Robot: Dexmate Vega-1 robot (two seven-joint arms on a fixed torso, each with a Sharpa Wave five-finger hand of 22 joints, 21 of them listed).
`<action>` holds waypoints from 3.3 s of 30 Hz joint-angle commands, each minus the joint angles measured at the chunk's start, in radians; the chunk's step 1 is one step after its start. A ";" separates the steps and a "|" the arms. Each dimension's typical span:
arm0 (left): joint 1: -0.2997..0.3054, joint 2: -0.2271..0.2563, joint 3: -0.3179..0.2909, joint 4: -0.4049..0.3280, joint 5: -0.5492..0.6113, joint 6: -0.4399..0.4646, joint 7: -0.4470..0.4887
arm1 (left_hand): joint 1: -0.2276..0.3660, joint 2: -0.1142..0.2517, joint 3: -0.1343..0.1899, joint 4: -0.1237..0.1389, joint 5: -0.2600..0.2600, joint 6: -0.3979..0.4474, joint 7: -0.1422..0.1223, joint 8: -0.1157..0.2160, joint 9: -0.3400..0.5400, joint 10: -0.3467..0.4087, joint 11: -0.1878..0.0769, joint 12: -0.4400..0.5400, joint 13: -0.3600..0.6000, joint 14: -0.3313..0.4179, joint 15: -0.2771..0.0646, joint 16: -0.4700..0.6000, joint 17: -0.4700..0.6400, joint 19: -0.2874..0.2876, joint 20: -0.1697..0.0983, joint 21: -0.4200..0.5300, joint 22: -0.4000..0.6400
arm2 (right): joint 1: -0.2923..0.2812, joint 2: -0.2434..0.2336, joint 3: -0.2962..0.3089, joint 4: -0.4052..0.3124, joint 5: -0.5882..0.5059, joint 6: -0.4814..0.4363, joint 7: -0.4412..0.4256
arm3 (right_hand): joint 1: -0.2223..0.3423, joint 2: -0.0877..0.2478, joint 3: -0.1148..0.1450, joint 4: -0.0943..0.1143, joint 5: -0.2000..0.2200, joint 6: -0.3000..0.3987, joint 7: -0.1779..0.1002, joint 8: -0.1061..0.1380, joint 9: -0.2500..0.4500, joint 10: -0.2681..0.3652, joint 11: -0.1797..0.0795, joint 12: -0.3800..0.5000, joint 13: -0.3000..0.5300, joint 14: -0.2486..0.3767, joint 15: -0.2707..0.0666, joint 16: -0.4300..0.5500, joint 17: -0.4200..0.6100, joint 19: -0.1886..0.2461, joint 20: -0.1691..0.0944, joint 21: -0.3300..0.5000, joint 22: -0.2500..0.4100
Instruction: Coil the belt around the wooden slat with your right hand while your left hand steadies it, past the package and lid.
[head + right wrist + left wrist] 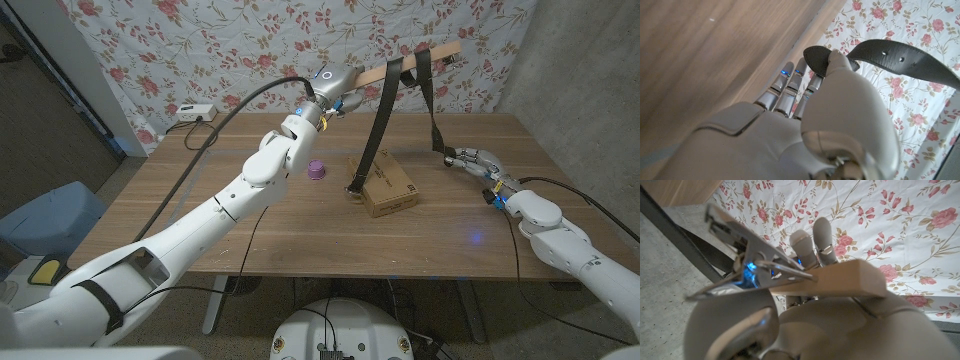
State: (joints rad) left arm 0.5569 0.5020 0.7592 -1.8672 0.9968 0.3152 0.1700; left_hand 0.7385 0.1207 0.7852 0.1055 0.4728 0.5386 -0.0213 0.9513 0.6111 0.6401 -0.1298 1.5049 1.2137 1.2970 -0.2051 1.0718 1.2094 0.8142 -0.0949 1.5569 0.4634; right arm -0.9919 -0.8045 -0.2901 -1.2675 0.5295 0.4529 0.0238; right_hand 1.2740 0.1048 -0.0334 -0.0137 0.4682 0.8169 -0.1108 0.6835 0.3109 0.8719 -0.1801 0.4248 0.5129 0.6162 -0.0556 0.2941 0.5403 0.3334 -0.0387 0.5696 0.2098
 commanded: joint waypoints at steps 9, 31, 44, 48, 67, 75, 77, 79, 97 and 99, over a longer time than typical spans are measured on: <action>-0.085 -0.019 0.052 0.112 -0.055 -0.019 0.025 | -0.023 0.036 0.050 0.053 0.002 -0.002 0.001 0.013 0.001 0.002 -0.005 0.002 0.005 0.004 -0.004 0.008 0.007 0.005 -0.069 0.000 0.001 | -0.441 -0.011 0.297 -0.575 -0.445 -0.086 -0.523 | 0.010 0.006 -0.017 0.003 0.000 0.054 -0.032 0.026 0.164 0.009 0.000 -0.008 0.002 0.019 -0.173 -0.001 0.005 0.001 -0.048 0.008 -0.001; -0.088 -0.007 0.081 0.099 -0.070 -0.011 0.007 | -0.023 0.037 0.049 0.053 0.001 -0.005 -0.001 0.020 -0.005 0.003 -0.006 0.003 0.004 0.002 -0.004 0.006 0.003 0.003 -0.069 0.003 0.004 | -0.382 0.325 0.220 -0.724 -1.250 -0.484 -1.141 | 0.015 0.000 -0.043 0.006 -0.007 0.072 -0.050 0.022 0.156 0.021 -0.018 -0.022 -0.008 0.034 -0.172 0.001 0.013 0.010 -0.057 0.018 -0.005; -0.083 0.004 0.090 0.075 -0.060 -0.009 -0.032 | -0.023 0.035 0.049 0.052 0.001 -0.006 0.002 0.025 -0.008 0.004 -0.004 0.003 0.005 0.002 -0.004 0.006 0.004 0.004 -0.069 0.000 -0.001 | -0.263 0.644 0.364 -0.651 -1.626 -0.368 -1.141 | 0.015 0.002 -0.054 0.010 -0.009 0.071 -0.060 0.022 0.157 0.023 -0.020 -0.030 -0.011 0.033 -0.175 -0.001 0.015 0.012 -0.070 0.021 -0.006; -0.084 0.006 0.090 0.069 -0.059 -0.011 -0.046 | -0.023 0.036 0.049 0.052 0.001 -0.006 0.000 0.025 -0.011 0.001 -0.007 0.007 0.011 0.003 -0.004 0.007 0.005 0.004 -0.070 0.000 -0.001 | -0.233 0.598 0.353 -0.651 -1.627 -0.401 -1.141 | 0.014 0.003 -0.057 0.011 -0.010 0.072 -0.062 0.022 0.157 0.026 -0.021 -0.031 -0.012 0.034 -0.176 -0.001 0.016 0.012 -0.073 0.022 -0.006; -0.096 -0.001 0.096 0.060 -0.046 -0.015 -0.092 | -0.023 0.036 0.050 0.053 0.001 -0.009 -0.001 0.033 -0.015 0.001 -0.007 0.007 0.011 0.000 -0.004 0.003 0.001 0.003 -0.069 0.001 0.001 | 0.012 0.244 0.115 -0.593 -1.595 -0.797 -1.119 | 0.012 0.011 -0.073 0.016 -0.013 0.069 -0.070 0.022 0.153 0.025 -0.021 -0.045 -0.016 0.037 -0.178 -0.003 0.020 0.014 -0.078 0.027 -0.007; -0.095 0.000 0.096 0.057 -0.045 -0.018 -0.107 | -0.023 0.036 0.050 0.053 0.002 -0.010 0.001 0.038 -0.016 0.000 -0.006 0.004 0.008 -0.001 -0.003 0.002 0.001 0.000 -0.069 0.002 0.004 | 0.172 0.188 0.001 -0.502 -1.509 -0.805 -1.092 | 0.011 0.013 -0.079 0.018 -0.015 0.068 -0.074 0.023 0.150 0.027 -0.022 -0.051 -0.019 0.037 -0.179 -0.003 0.021 0.015 -0.080 0.028 -0.008; -0.095 0.001 0.096 0.056 -0.046 -0.018 -0.111 | -0.024 0.035 0.049 0.053 0.002 -0.010 0.000 0.038 -0.016 -0.001 -0.007 0.005 0.009 0.000 -0.003 0.003 0.002 0.001 -0.069 0.001 0.003 | 0.218 0.172 -0.031 -0.476 -1.499 -0.805 -1.068 | 0.011 0.013 -0.081 0.018 -0.015 0.069 -0.076 0.023 0.149 0.027 -0.022 -0.052 -0.019 0.038 -0.179 -0.003 0.022 0.014 -0.081 0.029 -0.008; -0.095 0.001 0.095 0.057 -0.046 -0.019 -0.112 | -0.024 0.036 0.050 0.053 0.002 -0.010 0.000 0.039 -0.018 0.003 -0.007 -0.001 -0.002 -0.002 -0.004 0.000 -0.001 0.001 -0.069 0.002 0.003 | 0.266 0.157 -0.065 -0.455 -1.499 -0.814 -1.031 | 0.011 0.014 -0.083 0.019 -0.015 0.068 -0.076 0.023 0.148 0.028 -0.022 -0.053 -0.020 0.038 -0.179 -0.004 0.022 0.014 -0.081 0.029 -0.008; -0.085 0.007 0.086 0.041 -0.038 -0.011 -0.119 | -0.024 0.035 0.049 0.053 0.002 -0.011 -0.001 0.045 -0.022 0.003 -0.008 -0.001 0.002 -0.002 -0.003 -0.002 -0.001 -0.001 -0.069 0.002 0.003 | 0.569 0.126 -0.290 -0.305 -1.477 -0.882 -0.709 | 0.006 0.046 -0.092 0.031 -0.022 0.038 -0.083 0.018 0.143 0.000 -0.021 -0.087 -0.033 0.024 -0.180 -0.013 0.026 0.014 -0.072 0.034 -0.010; -0.088 0.007 0.085 0.045 -0.043 -0.018 -0.120 | -0.024 0.035 0.049 0.053 0.002 -0.013 0.000 0.045 -0.023 0.003 -0.007 -0.003 0.000 -0.002 -0.004 -0.002 -0.001 0.001 -0.070 0.002 0.001 | 0.587 0.127 -0.307 -0.297 -1.471 -0.890 -0.672 | 0.010 0.063 -0.087 0.034 -0.026 0.030 -0.086 0.008 0.133 -0.011 -0.022 -0.101 -0.039 0.024 -0.181 -0.013 0.029 0.014 -0.064 0.037 -0.010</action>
State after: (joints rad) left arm 0.4663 0.5066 0.8501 -1.8205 0.9559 0.3002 0.0550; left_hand 0.7321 0.1273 0.8081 0.1284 0.4706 0.5203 -0.0215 0.9889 0.5856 0.6420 -0.1321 1.5045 1.2093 1.2970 -0.2051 1.0718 1.2082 0.8143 -0.0949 1.5569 0.4616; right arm -0.5577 -0.6636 -0.4778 -1.6455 -0.9682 -0.3943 -0.8268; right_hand 1.2792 0.1371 -0.1216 0.0133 0.4486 0.8205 -0.1571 0.7044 0.3111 0.8698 -0.2000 0.3352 0.4780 0.6428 -0.0645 0.2809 0.5636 0.3371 -0.0423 0.6000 0.2000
